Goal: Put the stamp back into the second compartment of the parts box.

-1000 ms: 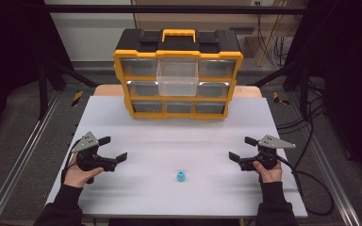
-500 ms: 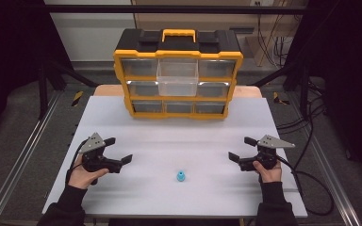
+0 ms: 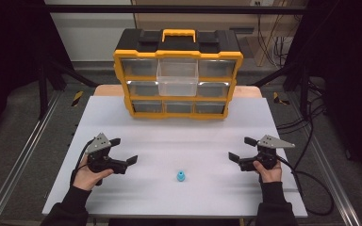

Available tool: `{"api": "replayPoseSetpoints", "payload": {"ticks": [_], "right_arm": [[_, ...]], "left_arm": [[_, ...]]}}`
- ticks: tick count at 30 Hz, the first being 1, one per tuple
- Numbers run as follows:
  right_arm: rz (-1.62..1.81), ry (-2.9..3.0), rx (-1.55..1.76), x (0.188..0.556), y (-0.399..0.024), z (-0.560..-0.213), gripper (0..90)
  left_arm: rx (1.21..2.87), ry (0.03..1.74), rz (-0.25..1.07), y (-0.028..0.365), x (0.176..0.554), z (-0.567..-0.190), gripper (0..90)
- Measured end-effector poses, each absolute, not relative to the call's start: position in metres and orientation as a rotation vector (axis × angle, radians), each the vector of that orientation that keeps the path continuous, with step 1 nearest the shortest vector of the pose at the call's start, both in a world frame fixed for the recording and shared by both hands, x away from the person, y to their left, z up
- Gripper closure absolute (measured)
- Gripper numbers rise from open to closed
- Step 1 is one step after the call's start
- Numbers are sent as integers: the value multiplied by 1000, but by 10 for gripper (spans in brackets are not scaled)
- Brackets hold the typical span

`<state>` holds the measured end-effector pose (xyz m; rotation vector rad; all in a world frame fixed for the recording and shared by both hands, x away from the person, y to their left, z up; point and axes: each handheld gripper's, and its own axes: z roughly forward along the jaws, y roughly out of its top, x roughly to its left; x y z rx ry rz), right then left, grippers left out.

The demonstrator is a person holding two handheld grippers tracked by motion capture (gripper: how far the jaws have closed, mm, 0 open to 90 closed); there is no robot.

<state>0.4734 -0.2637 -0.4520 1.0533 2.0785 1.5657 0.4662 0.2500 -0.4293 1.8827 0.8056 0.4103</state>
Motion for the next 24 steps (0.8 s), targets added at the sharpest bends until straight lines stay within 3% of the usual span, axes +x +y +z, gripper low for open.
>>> {"api": "replayPoseSetpoints", "payload": {"ticks": [24], "right_arm": [[1562,2082,1050,473,-264,-452,10]], "left_arm": [[1914,740,397,218,460,-417,0]]}}
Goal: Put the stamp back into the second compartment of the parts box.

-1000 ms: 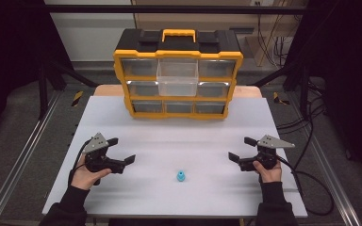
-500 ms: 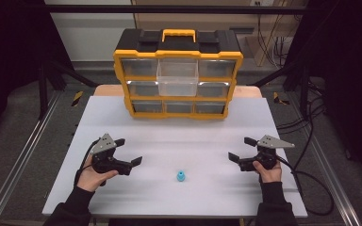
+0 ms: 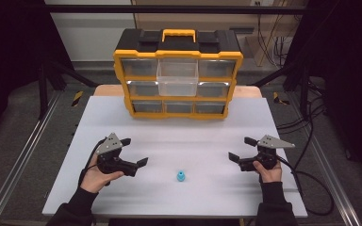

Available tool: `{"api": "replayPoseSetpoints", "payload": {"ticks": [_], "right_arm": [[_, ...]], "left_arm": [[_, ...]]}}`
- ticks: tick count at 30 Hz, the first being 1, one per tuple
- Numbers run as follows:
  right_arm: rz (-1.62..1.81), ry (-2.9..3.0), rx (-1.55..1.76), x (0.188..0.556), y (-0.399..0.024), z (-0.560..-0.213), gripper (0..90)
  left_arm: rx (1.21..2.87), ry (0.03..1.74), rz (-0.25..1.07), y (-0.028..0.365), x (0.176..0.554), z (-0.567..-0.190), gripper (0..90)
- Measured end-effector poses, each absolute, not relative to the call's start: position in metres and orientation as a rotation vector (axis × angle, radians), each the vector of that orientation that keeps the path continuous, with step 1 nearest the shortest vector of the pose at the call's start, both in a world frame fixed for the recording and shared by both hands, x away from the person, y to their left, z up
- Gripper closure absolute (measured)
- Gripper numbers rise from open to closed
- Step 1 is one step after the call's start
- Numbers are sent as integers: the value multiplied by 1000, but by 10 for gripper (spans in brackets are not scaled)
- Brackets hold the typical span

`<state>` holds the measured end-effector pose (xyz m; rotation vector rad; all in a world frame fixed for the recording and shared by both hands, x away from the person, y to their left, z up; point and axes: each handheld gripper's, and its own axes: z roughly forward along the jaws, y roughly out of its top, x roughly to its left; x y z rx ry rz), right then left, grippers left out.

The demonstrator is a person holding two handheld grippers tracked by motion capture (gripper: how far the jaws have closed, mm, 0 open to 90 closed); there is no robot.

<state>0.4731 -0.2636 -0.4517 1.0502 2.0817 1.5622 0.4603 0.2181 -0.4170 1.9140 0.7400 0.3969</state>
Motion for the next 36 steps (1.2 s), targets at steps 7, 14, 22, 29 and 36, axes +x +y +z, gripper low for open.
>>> {"api": "replayPoseSetpoints", "payload": {"ticks": [7,14,22,29,36], "right_arm": [[1565,2081,1050,473,-264,-452,10],[1562,2081,1047,473,-263,-452,10],[1564,2081,1047,473,-263,-452,10],[1562,2081,1047,473,-263,-452,10],[1562,2082,1046,473,-263,-452,10]], "left_arm": [[1927,725,387,207,460,-413,0],[1933,708,375,193,462,-410,0],[1950,692,358,176,463,-411,0],[1968,679,343,161,465,-412,0],[1990,661,322,147,465,-414,0]]}}
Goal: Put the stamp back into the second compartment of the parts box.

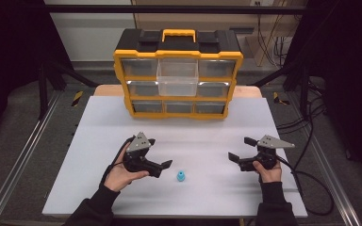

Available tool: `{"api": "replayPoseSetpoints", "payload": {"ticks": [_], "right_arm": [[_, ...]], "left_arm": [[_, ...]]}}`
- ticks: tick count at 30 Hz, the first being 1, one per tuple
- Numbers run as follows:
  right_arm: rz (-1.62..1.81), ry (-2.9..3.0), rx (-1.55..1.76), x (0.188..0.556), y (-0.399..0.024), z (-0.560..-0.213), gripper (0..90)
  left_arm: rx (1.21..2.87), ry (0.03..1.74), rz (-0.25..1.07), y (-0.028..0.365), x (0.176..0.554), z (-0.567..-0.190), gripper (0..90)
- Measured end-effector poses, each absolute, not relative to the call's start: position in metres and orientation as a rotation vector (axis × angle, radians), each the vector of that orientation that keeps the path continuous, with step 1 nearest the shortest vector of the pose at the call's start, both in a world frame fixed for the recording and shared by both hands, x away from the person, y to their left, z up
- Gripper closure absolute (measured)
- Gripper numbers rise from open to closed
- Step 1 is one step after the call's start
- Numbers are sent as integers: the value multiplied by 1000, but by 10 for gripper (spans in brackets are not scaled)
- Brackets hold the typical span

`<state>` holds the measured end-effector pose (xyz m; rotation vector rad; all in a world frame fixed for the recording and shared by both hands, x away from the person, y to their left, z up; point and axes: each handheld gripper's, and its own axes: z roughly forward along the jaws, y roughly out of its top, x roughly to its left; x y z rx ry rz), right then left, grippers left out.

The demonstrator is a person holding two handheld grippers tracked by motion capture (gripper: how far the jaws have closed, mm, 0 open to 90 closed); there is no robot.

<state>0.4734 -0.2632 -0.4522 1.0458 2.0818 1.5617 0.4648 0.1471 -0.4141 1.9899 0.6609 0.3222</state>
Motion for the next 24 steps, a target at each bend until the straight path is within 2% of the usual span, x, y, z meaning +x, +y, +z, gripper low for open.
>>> {"api": "replayPoseSetpoints", "payload": {"ticks": [24], "right_arm": [[1560,2085,1045,473,-263,-452,10]], "left_arm": [[2066,628,272,115,457,-428,0]]}}
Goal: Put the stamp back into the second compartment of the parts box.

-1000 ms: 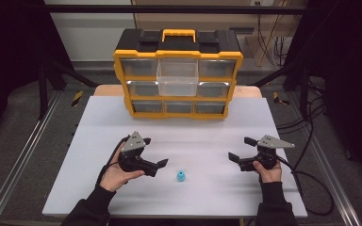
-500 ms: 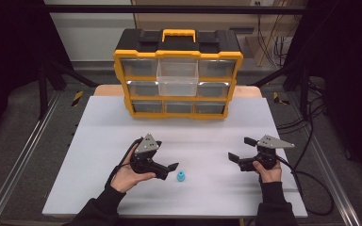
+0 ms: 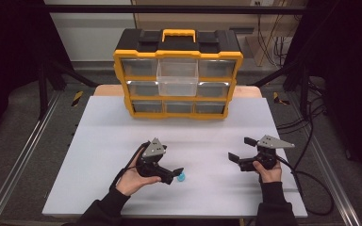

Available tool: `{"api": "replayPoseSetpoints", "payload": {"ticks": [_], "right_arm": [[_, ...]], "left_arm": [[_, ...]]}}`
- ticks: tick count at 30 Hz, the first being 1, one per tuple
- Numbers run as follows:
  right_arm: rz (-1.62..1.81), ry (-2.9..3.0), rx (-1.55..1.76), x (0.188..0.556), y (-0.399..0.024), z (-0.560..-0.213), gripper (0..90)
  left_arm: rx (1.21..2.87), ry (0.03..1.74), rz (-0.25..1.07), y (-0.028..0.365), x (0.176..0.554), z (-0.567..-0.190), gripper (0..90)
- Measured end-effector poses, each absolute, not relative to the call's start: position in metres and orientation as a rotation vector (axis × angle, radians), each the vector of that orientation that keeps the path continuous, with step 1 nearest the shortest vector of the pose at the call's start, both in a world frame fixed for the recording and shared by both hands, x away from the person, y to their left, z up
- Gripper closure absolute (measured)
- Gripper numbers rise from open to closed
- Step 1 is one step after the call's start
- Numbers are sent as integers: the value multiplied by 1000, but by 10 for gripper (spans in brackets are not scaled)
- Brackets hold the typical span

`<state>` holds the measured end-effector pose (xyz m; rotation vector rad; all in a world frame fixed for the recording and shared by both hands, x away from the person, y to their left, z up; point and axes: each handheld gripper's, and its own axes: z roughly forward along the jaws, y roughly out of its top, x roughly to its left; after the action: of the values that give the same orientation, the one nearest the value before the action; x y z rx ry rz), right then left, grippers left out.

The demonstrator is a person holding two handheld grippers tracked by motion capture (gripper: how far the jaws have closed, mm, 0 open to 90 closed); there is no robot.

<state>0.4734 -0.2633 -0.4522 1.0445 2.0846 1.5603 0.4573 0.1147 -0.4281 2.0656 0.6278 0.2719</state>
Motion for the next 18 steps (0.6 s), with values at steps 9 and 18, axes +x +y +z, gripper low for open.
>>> {"api": "replayPoseSetpoints", "payload": {"ticks": [9,18], "right_arm": [[1559,2086,1043,474,-263,-452,10],[1562,2085,1045,473,-264,-452,10]], "left_arm": [[2109,637,251,107,456,-440,0],[2142,666,224,104,457,-449,9]]}}
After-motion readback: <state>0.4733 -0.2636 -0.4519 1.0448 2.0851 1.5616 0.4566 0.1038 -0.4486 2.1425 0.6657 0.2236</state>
